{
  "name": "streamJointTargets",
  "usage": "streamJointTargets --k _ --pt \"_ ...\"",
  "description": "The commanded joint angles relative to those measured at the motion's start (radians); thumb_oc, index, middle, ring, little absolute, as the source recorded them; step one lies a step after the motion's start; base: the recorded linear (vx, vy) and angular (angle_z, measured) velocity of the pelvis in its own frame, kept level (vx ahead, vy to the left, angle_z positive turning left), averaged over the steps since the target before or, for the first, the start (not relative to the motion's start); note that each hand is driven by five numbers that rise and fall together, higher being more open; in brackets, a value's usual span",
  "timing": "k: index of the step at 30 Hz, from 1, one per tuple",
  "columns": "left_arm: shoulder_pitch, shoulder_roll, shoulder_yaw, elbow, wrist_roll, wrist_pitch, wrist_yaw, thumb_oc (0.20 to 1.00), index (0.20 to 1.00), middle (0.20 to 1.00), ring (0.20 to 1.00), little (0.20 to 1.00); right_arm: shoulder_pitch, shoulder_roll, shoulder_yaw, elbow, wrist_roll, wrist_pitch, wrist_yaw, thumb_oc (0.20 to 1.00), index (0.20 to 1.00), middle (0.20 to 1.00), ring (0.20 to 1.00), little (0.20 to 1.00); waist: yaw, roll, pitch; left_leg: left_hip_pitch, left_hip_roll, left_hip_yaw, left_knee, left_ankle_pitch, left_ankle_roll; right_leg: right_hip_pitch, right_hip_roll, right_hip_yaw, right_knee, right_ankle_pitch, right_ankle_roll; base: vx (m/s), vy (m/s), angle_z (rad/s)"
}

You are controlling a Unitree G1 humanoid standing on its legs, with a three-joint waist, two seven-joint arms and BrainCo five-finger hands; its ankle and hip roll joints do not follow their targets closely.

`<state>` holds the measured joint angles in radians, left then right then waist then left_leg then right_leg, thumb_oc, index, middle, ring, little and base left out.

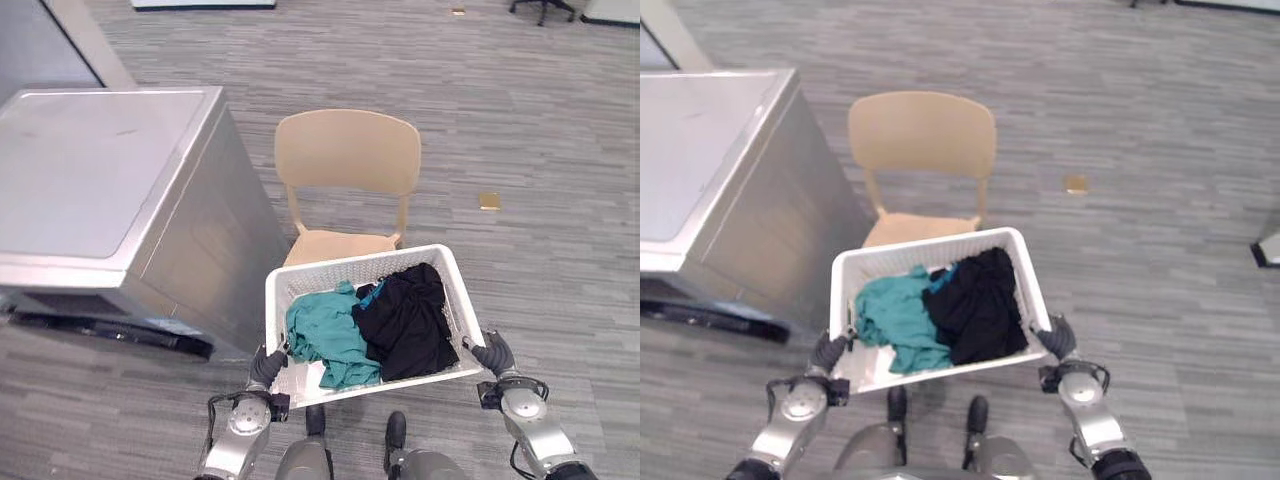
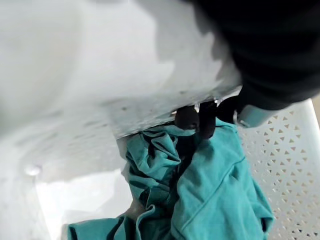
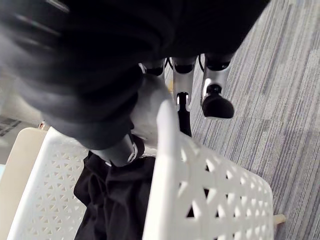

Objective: Grab the laundry basket,head to the washer,open it,put in the laundry and shut it.

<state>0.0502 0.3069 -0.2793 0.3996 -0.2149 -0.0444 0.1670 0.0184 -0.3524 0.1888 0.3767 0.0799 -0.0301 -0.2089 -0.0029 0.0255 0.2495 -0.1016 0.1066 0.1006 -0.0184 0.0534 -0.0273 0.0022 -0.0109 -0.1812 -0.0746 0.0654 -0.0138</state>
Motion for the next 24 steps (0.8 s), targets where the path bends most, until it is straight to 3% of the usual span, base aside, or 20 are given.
streamJointTargets --k 1,7,14,15,16,17,24 --pt "-0.123 0.034 0.005 -0.065 0.034 -0.102 0.072 0.2 0.2 0.2 0.2 0.2 -0.075 0.044 0.044 -0.095 0.039 -0.098 0.022 0.2 0.2 0.2 0.2 0.2 0.012 -0.013 0.005 -0.029 -0.031 0.013 0.088 -0.083 -0.025 -0.037 -0.129 0.037 0.164 -0.188 0.121 -0.13 0.219 -0.24" --pt "-0.273 0.037 -0.024 -0.004 0.051 -0.124 0.146 0.2 0.2 0.2 0.2 0.2 -0.213 0.087 0.091 -0.035 0.043 -0.111 -0.039 0.2 0.2 0.2 0.2 0.2 0.024 -0.023 0.07 -0.148 -0.055 0.043 0.136 -0.1 -0.003 -0.172 -0.156 0.078 0.189 -0.138 0.137 -0.16 0.149 -0.15" --pt "-0.492 0.023 -0.082 0.17 0.065 -0.135 0.238 0.2 0.2 0.2 0.2 0.2 -0.426 0.134 0.167 0.112 0.06 -0.113 -0.111 0.2 0.2 0.2 0.2 0.2 0.049 -0.031 0.142 -0.249 -0.069 0.038 0.131 -0.064 0.004 -0.261 -0.172 0.082 0.158 -0.074 0.145 -0.07 0.041 0.0" --pt "-0.493 0.023 -0.082 0.171 0.065 -0.135 0.238 0.294 0.294 0.294 0.294 0.294 -0.426 0.134 0.167 0.112 0.061 -0.113 -0.111 0.275 0.275 0.275 0.275 0.275 0.049 -0.031 0.142 -0.249 -0.069 0.038 0.131 -0.064 0.004 -0.262 -0.172 0.082 0.158 -0.074 0.145 -0.06 0.019 0.05" --pt "-0.517 0.026 -0.09 0.182 0.068 -0.134 0.243 0.862 0.862 0.862 0.862 0.862 -0.448 0.133 0.169 0.127 0.067 -0.114 -0.117 1.0 1.0 1.0 1.0 1.0 0.05 -0.03 0.148 -0.26 -0.069 0.037 0.128 -0.056 0.003 -0.271 -0.173 0.079 0.155 -0.07 0.144 -0.04 0.01 0.01" --pt "-0.563 0.032 -0.099 0.213 0.072 -0.132 0.253 1.0 1.0 1.0 1.0 1.0 -0.491 0.128 0.174 0.155 0.069 -0.115 -0.13 1.0 1.0 1.0 1.0 1.0 0.052 -0.029 0.16 -0.273 -0.069 0.033 0.125 -0.047 0.0 -0.285 -0.173 0.075 0.156 -0.068 0.144 -0.04 0.01 -0.01" --pt "-0.529 0.042 -0.077 0.16 0.084 -0.137 0.257 1.0 1.0 1.0 1.0 1.0 -0.452 0.113 0.172 0.137 0.061 -0.116 -0.121 1.0 1.0 1.0 1.0 1.0 0.054 -0.038 0.167 -0.256 -0.066 0.024 0.118 -0.047 -0.003 -0.272 -0.175 0.071 0.155 -0.066 0.148 0.01 -0.006 0.01"
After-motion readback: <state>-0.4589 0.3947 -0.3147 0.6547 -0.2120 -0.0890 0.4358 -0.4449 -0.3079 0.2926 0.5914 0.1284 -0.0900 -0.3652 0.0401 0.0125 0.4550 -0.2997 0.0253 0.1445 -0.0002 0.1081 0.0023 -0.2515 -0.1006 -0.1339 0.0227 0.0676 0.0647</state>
